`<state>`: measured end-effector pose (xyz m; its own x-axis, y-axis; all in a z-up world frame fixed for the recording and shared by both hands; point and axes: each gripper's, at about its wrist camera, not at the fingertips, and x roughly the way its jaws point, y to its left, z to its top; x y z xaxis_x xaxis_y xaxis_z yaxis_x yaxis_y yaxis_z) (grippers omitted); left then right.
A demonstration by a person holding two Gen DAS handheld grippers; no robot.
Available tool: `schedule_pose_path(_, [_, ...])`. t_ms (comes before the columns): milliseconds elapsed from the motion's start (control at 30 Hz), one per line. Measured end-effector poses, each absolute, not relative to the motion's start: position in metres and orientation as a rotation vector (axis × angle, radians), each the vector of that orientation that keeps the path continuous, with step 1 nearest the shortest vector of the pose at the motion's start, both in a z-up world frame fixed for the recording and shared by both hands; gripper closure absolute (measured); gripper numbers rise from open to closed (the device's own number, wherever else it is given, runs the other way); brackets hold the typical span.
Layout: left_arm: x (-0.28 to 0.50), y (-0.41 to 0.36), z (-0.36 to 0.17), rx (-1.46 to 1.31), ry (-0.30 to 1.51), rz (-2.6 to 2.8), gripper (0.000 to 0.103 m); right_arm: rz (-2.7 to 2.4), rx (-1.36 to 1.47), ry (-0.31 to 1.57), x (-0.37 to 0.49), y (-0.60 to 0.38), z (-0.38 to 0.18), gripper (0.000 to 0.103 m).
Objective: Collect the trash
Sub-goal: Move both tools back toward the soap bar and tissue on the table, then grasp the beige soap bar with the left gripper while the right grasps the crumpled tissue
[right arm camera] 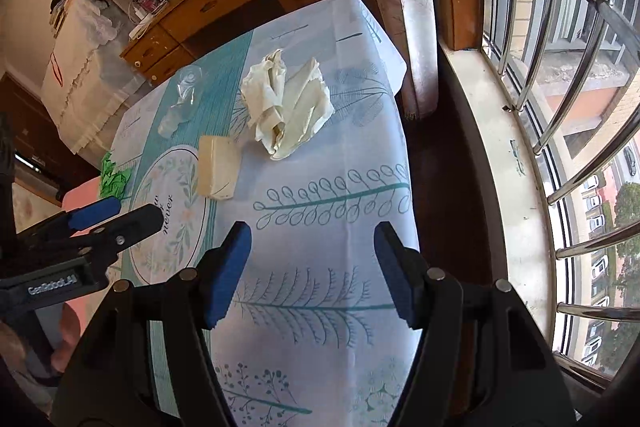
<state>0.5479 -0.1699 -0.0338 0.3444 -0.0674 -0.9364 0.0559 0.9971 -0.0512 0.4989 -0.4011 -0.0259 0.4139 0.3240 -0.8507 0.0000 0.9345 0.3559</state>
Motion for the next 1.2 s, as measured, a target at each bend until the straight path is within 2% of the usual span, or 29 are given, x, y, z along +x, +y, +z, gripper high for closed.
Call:
schedule_pose_path(33, [0.559,-0.171,-0.041,-0.022,1.229,-0.069,0.024,0.212,0.324,1.132,0.504,-0.402,-0.029,0.042])
schedule_pose_path(67, [0.568,-0.171,-0.049,-0.033,1.243,-0.064,0.026,0.216,0.325,1.132,0.511,-0.403,-0.031,0.042])
schedule_pose_path(267, [0.601,-0.170,-0.078,-0.057,1.283,-0.048,0.027,0.244,0.334,1.116,0.544,-0.398,-0.037,0.041])
schedule_pose_path(567, [0.632,-0.172,-0.108,-0.077,1.321,-0.051,0.038,0.292,0.374,1.091,0.595,-0.382,-0.038,0.031])
schedule_pose_path(667, [0.639,-0.174,-0.115,-0.089,1.335,-0.061,0.049,0.299,0.377,1.104,0.611,-0.374,-0.044,0.029])
schedule_pose_path(800, [0.647,-0.170,-0.125,-0.124,1.358,-0.070,0.076,0.289,0.333,1.132,0.629,-0.362,-0.058,0.027])
schedule_pose_path(1000, [0.651,-0.160,-0.129,-0.179,1.350,-0.043,0.078,0.267,0.348,1.150,0.643,-0.357,-0.081,0.026])
schedule_pose_path(1033, [0.651,-0.159,-0.130,-0.186,1.351,-0.038,0.078,0.270,0.359,1.143,0.643,-0.357,-0.082,0.030])
schedule_pose_path(1067, [0.651,-0.157,-0.130,-0.192,1.349,-0.032,0.078,0.274,0.370,1.141,0.642,-0.358,-0.085,0.040])
schedule_pose_path(1167, [0.648,-0.153,-0.126,-0.202,1.338,-0.021,0.078,0.281,0.381,1.115,0.638,-0.357,-0.083,0.061])
schedule_pose_path(1200, [0.647,-0.152,-0.123,-0.203,1.331,-0.020,0.078,0.281,0.368,1.107,0.636,-0.355,-0.080,0.062])
